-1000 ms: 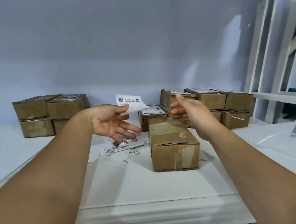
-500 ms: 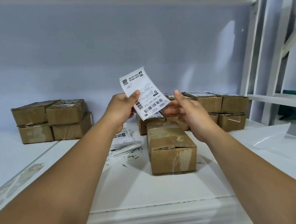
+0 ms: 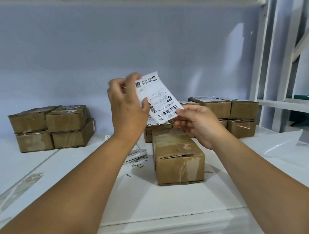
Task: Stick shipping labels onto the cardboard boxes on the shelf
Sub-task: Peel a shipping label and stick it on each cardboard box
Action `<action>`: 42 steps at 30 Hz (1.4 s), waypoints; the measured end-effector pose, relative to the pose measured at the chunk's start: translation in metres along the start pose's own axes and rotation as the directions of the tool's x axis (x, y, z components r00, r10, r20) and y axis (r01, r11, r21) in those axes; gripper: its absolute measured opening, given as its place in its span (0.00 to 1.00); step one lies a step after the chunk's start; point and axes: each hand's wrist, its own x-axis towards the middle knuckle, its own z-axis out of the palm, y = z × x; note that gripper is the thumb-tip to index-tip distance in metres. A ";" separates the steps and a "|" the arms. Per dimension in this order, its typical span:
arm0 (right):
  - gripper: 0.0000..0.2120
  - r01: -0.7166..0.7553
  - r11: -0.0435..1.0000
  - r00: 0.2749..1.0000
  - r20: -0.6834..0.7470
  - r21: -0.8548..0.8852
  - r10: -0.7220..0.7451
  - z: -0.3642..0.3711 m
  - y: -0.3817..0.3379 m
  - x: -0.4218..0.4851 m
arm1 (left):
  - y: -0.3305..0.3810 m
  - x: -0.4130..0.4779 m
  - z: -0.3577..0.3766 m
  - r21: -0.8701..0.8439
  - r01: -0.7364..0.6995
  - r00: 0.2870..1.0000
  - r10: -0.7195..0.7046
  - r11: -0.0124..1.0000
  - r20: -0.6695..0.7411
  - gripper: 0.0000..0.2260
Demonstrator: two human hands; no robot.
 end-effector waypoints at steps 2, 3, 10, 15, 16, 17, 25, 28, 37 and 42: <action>0.09 0.004 1.000 1.000 0.000 0.005 -0.004 0.001 0.001 0.000 | 0.001 -0.001 0.003 0.154 -0.239 0.971 0.238 0.959 0.022 0.07; 0.09 0.008 1.000 1.000 0.001 0.010 -0.008 0.001 0.001 0.000 | 0.001 -0.003 0.006 0.172 -0.328 0.945 0.320 0.929 0.072 0.06; 0.12 0.027 0.992 0.995 0.088 0.122 -0.038 -0.003 0.000 0.001 | 0.010 -0.011 0.013 0.042 -0.449 0.849 0.412 0.893 0.331 0.14; 0.13 0.059 0.994 0.989 0.129 0.087 -0.070 -0.001 0.001 0.001 | 0.012 -0.011 0.013 -0.005 -0.365 0.863 0.341 0.931 0.372 0.10; 0.13 0.063 0.994 0.987 0.138 0.094 -0.076 -0.001 0.001 0.001 | 0.012 -0.011 0.012 -0.008 -0.355 0.866 0.332 0.935 0.374 0.10; 0.13 0.066 0.993 0.986 0.145 0.100 -0.080 0.000 0.001 0.001 | 0.013 -0.011 0.011 -0.010 -0.342 0.869 0.321 0.939 0.378 0.09; 0.13 0.072 0.995 0.983 0.162 0.074 -0.084 0.000 0.003 0.002 | 0.014 -0.011 0.011 -0.025 -0.306 0.872 0.291 0.952 0.394 0.09; 0.13 0.073 0.995 0.983 0.162 0.062 -0.082 -0.001 0.003 0.002 | 0.014 -0.012 0.011 -0.024 -0.307 0.873 0.291 0.951 0.392 0.09; 0.14 0.063 0.996 0.989 0.132 0.067 -0.072 0.000 0.002 0.002 | 0.015 -0.013 0.012 -0.030 -0.297 0.875 0.284 0.954 0.392 0.09; 0.13 0.042 0.998 0.993 0.109 0.039 -0.046 0.000 0.003 0.002 | 0.013 -0.013 0.013 -0.019 -0.296 0.879 0.280 0.955 0.386 0.09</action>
